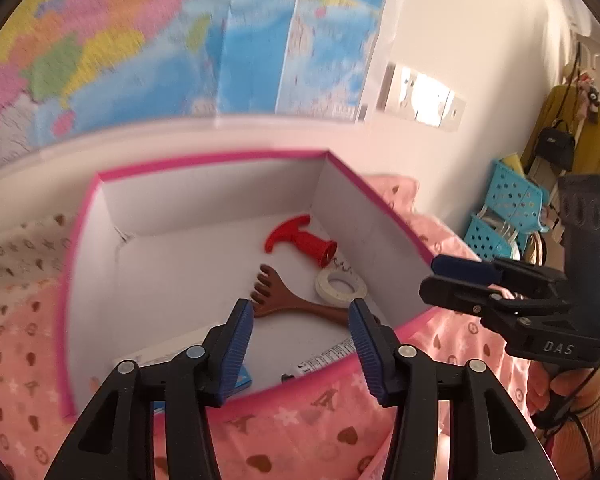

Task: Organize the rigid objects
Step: 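Lower the white tube into the box and open the right tool, then move the right tool to the pink-white tube and grasp its cap end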

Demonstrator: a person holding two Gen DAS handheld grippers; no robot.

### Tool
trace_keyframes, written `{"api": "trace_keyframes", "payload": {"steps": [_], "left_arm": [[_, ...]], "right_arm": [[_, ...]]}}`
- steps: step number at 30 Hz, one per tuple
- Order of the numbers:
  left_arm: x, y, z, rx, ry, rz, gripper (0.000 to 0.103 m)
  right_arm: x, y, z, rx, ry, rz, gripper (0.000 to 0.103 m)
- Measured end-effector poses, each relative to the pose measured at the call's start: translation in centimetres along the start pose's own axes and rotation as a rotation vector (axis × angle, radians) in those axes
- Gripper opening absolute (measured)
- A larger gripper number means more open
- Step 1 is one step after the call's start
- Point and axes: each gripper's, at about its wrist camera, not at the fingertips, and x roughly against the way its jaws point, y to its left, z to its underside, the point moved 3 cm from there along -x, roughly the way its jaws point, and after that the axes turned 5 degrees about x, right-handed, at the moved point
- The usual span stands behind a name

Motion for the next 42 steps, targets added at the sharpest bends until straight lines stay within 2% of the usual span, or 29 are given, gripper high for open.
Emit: {"api": "trace_keyframes", "payload": {"steps": [4, 10, 16, 22, 26, 35, 42], "left_arm": [[2.8, 0.5, 0.5, -0.003, -0.058, -0.010, 0.058], [5.1, 2.4, 2.2, 0.034, -0.075, -0.044, 0.059], [5.8, 4.2, 5.8, 0.100, -0.034, -0.082, 0.059], [5.9, 5.5, 9.8, 0.118, 0.042, -0.142, 0.059], [6.4, 5.9, 11.1, 0.139, 0.058, -0.135, 0.059], [6.2, 5.1, 12.8, 0.129, 0.092, -0.119, 0.059], [5.8, 3.2, 13.6, 0.092, 0.121, -0.076, 0.059]], "right_arm": [[1.3, 1.0, 0.7, 0.003, -0.016, -0.047, 0.048], [1.9, 2.7, 2.2, 0.006, -0.006, -0.115, 0.050], [1.3, 5.1, 5.1, 0.003, 0.045, -0.186, 0.050], [0.1, 7.2, 7.4, 0.011, 0.109, -0.234, 0.050], [-0.6, 7.9, 8.3, -0.007, 0.129, -0.259, 0.050], [-0.7, 8.1, 9.7, -0.025, 0.155, -0.259, 0.050], [-0.4, 6.0, 10.6, -0.092, 0.161, -0.209, 0.050]]}}
